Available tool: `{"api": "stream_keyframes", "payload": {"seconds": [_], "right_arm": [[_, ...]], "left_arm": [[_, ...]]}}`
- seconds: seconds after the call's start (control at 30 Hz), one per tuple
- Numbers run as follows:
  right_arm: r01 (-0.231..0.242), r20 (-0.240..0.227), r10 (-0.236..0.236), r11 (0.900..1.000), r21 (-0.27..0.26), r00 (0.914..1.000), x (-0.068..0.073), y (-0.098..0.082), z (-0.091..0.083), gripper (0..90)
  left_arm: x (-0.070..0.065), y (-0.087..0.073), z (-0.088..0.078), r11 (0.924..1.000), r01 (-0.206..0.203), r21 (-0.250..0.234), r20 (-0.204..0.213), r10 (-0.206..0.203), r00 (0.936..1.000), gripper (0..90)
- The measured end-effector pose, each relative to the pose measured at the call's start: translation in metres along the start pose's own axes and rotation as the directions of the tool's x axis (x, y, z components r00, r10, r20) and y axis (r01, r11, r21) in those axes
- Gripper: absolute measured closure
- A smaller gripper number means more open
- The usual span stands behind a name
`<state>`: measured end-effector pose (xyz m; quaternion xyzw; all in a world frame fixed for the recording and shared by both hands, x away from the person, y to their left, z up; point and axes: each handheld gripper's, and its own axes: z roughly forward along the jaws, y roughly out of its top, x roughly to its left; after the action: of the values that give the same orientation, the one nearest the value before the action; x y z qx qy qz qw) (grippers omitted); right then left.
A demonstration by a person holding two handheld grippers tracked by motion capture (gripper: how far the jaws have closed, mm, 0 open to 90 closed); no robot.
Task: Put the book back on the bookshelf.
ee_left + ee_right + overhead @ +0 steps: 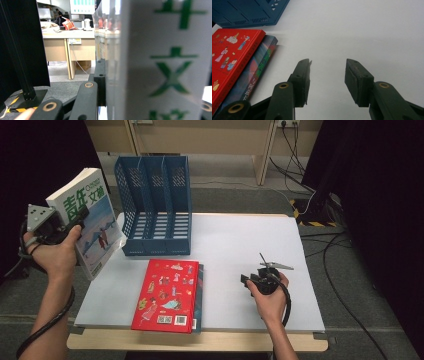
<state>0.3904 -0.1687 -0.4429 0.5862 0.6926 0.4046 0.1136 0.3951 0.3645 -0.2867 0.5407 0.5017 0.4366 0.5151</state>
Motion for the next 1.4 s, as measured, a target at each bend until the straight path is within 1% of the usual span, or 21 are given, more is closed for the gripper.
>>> {"api": "stream_keyframes", "payload": {"seconds": [0.23, 0.43, 0.63, 0.93, 1.4], "right_arm": [[0.0, 0.0, 0.0, 1.0, 0.0, 1.0, 0.0, 0.0, 0.0, 55.6], [0.002, 0.001, -0.002, 1.0, -0.002, 1.0, 0.0, 0.0, 0.0, 55.6], [0.001, 0.002, -0.001, 1.0, -0.006, 1.0, -0.002, 0.0, 0.0, 55.6], [0.003, 0.001, -0.003, 1.0, -0.008, 1.0, -0.002, 0.0, -0.001, 55.6], [0.002, -0.001, -0.002, 1.0, -0.01, 1.0, -0.002, 0.0, -0.001, 55.6]], "left_arm": [[-0.001, 0.006, -0.001, 0.9999, -0.001, -0.013, 0.003, 0.001, 1.0, 73.6], [-0.003, 0.01, 0.004, 0.9999, -0.006, -0.012, 0.008, 0.007, 0.9999, 73.6], [-0.006, 0.013, 0.008, 0.9999, -0.001, -0.01, 0.021, 0.001, 0.9998, 73.6], [-0.012, 0.019, 0.021, 0.9999, 0.003, -0.011, 0.033, -0.003, 0.9995, 73.6], [-0.02, 0.023, 0.044, 1.0, -0.008, 0.003, 0.049, 0.008, 0.9988, 73.6]]}}
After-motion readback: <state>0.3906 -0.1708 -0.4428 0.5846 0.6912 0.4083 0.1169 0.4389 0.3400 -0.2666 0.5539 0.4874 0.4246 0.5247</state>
